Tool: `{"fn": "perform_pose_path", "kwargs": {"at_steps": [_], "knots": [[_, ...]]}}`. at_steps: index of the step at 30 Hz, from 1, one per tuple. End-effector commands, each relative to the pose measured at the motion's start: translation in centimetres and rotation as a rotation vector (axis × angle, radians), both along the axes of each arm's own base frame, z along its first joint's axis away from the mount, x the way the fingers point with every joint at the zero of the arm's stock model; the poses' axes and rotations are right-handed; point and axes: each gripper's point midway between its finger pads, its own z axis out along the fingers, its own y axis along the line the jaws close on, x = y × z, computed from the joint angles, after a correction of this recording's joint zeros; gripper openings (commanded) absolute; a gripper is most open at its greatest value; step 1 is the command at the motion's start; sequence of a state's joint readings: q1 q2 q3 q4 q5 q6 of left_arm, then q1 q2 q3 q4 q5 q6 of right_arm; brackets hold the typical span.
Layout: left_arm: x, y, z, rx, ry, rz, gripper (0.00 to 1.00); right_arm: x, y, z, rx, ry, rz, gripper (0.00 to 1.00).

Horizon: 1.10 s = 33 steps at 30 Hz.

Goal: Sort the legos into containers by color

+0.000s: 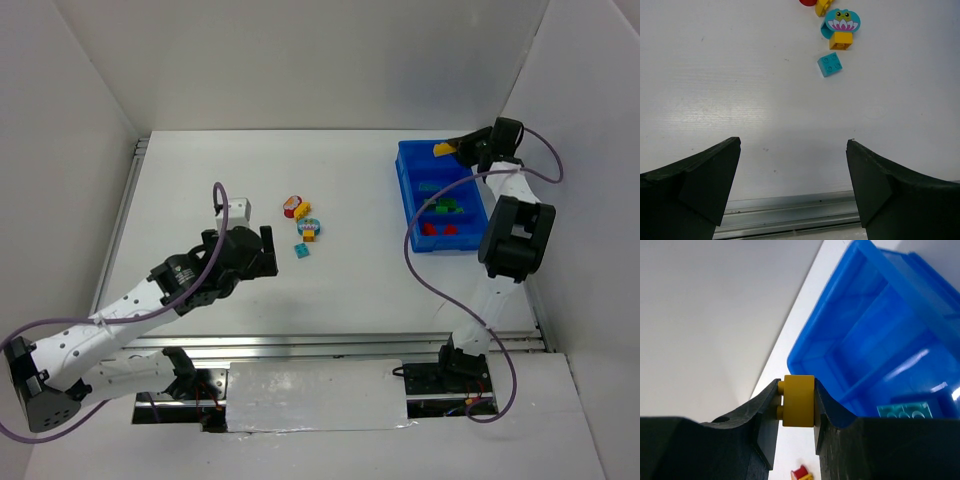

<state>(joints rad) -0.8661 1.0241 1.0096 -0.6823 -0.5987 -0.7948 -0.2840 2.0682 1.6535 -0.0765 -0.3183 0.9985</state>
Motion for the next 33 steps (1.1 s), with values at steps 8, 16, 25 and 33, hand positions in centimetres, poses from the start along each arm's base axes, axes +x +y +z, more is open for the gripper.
{"fn": "perform_pose_path", "kwargs": {"at_steps": [8,16,25,33], "knots": [[-0.1,0.9,0.4,-0.03,-0.011,0.061,0.99,4.6,0.4,1.4,-0.032,-0.089,0.041,0.09],[0.4,0.7,0.9,-0.023,-0.017,0.071,1.0,5.5,0.9,0.9,-0.042,-0.065,0.044,0.51],[1.1,0.3,1.0,-0.004,-0.036,0.067,1.0,5.6,1.2,2.0,-0.06,-0.074,0.056,0.64],[4.8,-2.5,2.8,0.047,-0.048,0.084,1.0,-0.4,10.1,11.1,-0.347,-0.114,0.249,0.7]]}}
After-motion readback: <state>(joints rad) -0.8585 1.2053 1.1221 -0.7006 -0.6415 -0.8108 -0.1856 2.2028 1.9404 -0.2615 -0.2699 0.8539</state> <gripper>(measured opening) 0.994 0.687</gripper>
